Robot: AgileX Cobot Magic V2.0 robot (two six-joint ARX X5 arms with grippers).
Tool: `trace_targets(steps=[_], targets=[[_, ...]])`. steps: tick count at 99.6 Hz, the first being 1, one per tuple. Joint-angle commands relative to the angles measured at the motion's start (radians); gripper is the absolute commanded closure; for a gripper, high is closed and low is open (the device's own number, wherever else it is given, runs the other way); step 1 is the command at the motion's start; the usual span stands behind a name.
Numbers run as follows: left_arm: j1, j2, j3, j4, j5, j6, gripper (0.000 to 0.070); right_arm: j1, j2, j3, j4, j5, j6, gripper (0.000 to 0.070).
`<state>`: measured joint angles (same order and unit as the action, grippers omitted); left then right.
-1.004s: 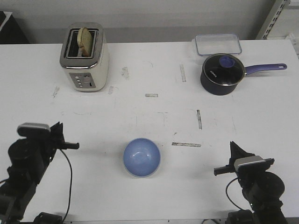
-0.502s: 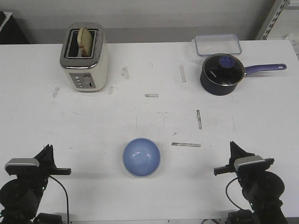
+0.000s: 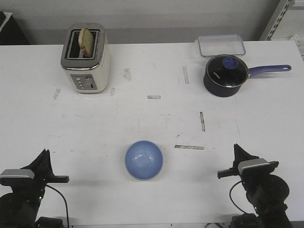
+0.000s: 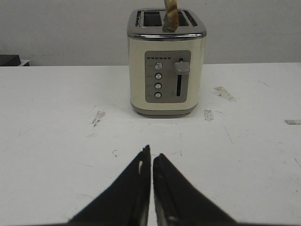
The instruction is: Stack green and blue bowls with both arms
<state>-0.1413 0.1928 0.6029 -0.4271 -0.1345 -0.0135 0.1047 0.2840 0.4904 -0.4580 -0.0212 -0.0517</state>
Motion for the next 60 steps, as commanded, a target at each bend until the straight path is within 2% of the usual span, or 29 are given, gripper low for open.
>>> trace_targets(steps=[1, 15, 34, 60], targets=[[0.000, -0.001, 0.005, 0.010, -0.003, 0.002, 0.0699, 0.003, 0.005, -0.001, 0.013, 0.003, 0.010, 0.0700], [0.029, -0.024, -0.043, 0.037, 0.017, 0.002, 0.0699, 0.003, 0.005, -0.001, 0.013, 0.003, 0.010, 0.0700], [0.118, -0.109, -0.240, 0.217, 0.084, 0.002, 0.0699, 0.003, 0.005, -0.001, 0.013, 0.003, 0.010, 0.0700], [0.135, -0.190, -0.487, 0.349, 0.085, 0.002, 0.0699, 0.003, 0.005, -0.001, 0.014, 0.003, 0.010, 0.0700]])
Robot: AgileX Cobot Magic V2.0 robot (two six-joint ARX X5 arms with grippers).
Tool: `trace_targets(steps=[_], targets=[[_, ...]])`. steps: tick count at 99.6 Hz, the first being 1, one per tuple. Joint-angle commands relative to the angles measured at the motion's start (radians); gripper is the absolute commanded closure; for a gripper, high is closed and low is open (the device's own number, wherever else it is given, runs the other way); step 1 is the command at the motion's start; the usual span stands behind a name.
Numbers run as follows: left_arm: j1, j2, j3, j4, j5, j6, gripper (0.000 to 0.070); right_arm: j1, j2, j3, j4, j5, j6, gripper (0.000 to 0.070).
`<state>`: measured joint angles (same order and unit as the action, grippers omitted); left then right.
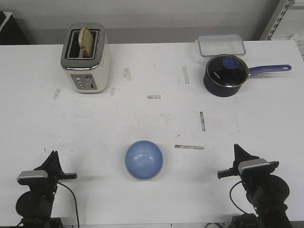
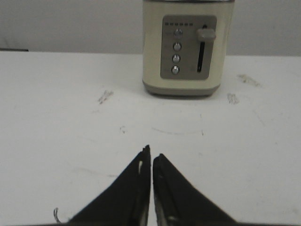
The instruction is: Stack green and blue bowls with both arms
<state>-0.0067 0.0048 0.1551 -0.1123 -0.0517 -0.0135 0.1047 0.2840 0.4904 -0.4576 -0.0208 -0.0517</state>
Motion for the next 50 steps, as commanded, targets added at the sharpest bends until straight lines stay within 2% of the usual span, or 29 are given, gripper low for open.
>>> trace_targets(steps=[1, 16, 50], targets=[[0.000, -0.002, -0.046, 0.039, 0.002, 0.002, 0.0699, 0.003, 0.005, -0.001, 0.013, 0.002, 0.010, 0.0700], [0.000, -0.002, -0.145, 0.147, 0.003, 0.002, 0.0699, 0.003, 0.005, -0.001, 0.016, 0.002, 0.010, 0.0700], [0.000, -0.002, -0.142, 0.142, 0.007, 0.002, 0.0699, 0.003, 0.005, -0.001, 0.016, 0.002, 0.010, 0.0700]])
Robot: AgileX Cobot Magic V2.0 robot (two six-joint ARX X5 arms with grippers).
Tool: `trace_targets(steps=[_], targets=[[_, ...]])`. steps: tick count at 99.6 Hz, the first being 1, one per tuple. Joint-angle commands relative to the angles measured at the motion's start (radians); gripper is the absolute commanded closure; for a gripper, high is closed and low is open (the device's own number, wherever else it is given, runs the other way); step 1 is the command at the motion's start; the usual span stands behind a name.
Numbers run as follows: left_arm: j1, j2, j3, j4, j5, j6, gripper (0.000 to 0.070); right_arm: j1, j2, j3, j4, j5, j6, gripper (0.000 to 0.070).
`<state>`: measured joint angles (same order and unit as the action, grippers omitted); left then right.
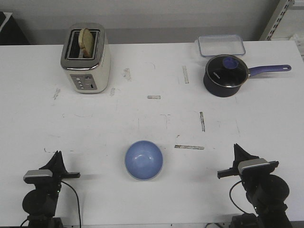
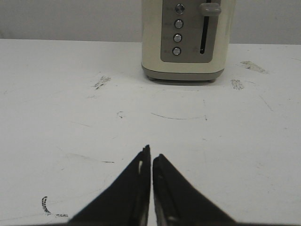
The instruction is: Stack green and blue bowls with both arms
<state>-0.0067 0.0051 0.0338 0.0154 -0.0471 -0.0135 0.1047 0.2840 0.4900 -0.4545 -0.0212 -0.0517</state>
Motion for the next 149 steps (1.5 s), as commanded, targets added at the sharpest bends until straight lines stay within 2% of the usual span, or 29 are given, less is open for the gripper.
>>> trace_targets(steps=[1, 50, 58, 71, 84, 102, 111, 124, 149], targets=[[0.000, -0.002, -0.021, 0.014, 0.002, 0.002, 0.0699, 0.003, 0.005, 0.000, 0.013, 0.003, 0.010, 0.0700], [0.000, -0.002, -0.021, 0.014, 0.002, 0.002, 0.0699, 0.003, 0.000, 0.000, 0.011, 0.003, 0.009, 0.0700], [0.000, -0.002, -0.021, 0.014, 0.002, 0.002, 0.0699, -0.003, -0.011, -0.002, 0.030, 0.026, -0.086, 0.0700], [0.000, -0.002, -0.021, 0.014, 0.002, 0.002, 0.0699, -0.041, -0.025, -0.048, 0.119, 0.029, -0.087, 0.0700], [0.000, -0.002, -0.021, 0.014, 0.002, 0.002, 0.0699, -0.099, -0.085, -0.183, 0.255, 0.027, -0.062, 0.0700], [0.000, -0.002, -0.021, 0.014, 0.002, 0.002, 0.0699, -0.160, -0.241, -0.385, 0.372, 0.026, 0.075, 0.0700], [0.000, -0.002, -0.021, 0.016, 0.002, 0.002, 0.0699, -0.166, -0.282, -0.475, 0.441, 0.025, 0.104, 0.0700], [0.000, -0.001, -0.020, 0.017, 0.002, 0.002, 0.0699, -0.163, -0.283, -0.477, 0.371, 0.022, 0.111, 0.0700], [0.000, -0.001, -0.020, 0.014, 0.002, 0.002, 0.0699, -0.163, -0.283, -0.477, 0.404, 0.022, 0.110, 0.0700]])
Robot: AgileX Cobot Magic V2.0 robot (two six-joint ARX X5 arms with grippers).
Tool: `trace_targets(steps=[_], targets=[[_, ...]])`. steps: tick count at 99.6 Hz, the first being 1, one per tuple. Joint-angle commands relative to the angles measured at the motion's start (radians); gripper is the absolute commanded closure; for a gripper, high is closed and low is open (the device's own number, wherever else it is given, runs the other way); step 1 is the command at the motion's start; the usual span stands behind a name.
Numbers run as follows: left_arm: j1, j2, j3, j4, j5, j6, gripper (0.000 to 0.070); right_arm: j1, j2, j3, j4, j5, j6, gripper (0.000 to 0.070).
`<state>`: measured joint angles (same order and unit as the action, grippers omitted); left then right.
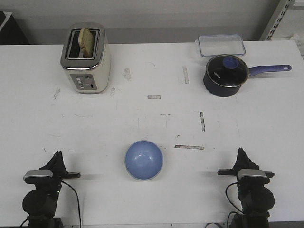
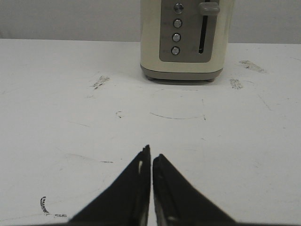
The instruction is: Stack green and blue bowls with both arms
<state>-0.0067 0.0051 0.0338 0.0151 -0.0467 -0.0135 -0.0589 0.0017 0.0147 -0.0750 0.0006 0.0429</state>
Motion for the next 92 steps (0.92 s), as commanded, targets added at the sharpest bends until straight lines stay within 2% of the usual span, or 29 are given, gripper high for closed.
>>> trace_targets(steps=[1, 92], targets=[[0.000, -0.001, -0.020, 0.014, 0.002, 0.002, 0.0699, 0.000, -0.001, -0.002, 0.026, 0.000, 0.016, 0.0700], [0.000, -0.001, -0.020, 0.014, 0.002, 0.002, 0.0699, 0.000, -0.001, -0.002, 0.030, 0.000, 0.016, 0.0700]])
